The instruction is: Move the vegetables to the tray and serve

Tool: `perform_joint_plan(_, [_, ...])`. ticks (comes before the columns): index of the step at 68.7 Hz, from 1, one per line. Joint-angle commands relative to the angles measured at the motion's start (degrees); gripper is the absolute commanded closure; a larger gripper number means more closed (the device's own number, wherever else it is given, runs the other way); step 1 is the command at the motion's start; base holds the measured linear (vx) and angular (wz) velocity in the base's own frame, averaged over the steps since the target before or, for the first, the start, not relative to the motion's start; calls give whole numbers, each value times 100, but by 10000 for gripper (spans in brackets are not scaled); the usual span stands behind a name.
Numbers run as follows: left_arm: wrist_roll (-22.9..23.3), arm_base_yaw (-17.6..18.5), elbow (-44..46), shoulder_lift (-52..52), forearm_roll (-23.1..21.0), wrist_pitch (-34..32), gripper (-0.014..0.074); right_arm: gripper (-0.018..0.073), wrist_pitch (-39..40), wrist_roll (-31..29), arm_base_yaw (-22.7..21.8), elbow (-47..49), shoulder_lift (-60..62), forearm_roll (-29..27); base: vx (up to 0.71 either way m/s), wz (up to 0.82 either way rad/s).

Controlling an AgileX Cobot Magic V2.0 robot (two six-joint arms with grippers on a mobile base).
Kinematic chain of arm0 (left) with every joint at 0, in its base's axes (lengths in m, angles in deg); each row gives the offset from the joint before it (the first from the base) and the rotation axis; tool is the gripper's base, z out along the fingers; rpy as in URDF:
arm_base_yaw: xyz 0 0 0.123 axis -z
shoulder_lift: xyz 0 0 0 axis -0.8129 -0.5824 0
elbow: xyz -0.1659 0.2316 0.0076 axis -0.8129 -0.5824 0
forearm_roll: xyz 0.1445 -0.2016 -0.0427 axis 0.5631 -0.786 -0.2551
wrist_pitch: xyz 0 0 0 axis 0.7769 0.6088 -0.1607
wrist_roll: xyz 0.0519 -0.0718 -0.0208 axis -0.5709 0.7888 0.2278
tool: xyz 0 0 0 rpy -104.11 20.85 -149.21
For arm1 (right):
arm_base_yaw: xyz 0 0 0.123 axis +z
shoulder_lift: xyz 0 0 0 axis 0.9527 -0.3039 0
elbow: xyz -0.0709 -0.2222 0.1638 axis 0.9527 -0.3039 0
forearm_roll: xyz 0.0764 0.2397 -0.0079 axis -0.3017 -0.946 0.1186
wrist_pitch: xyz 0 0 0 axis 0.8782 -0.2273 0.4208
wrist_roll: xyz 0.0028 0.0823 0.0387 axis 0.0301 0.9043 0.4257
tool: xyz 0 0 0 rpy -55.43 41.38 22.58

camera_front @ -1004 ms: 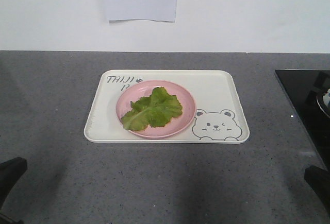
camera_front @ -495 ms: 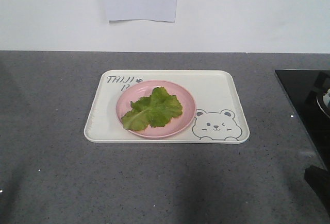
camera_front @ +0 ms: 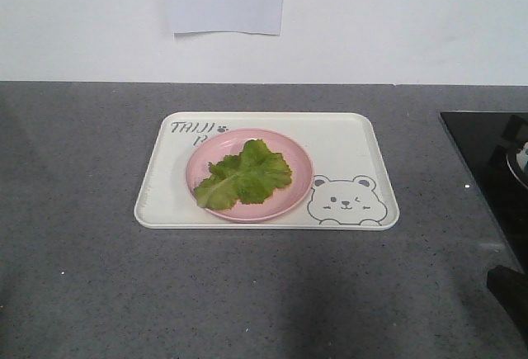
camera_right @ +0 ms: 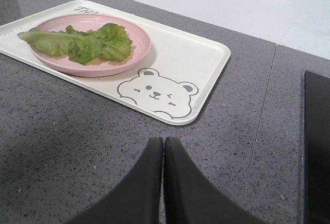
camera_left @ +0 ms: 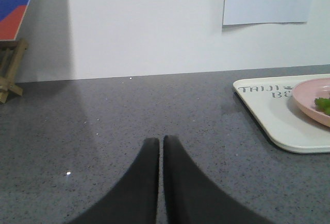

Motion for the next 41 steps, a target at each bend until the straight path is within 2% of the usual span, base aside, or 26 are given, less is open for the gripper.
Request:
perform_joint_plan(1, [52, 6, -129, 85, -31, -434, 602, 565, 345, -56, 3, 147, -29, -94, 0, 0])
perform_joint_plan(41, [52, 6, -129, 85, -31, -434, 602, 565, 345, -56, 3, 147, -29, -94, 0, 0])
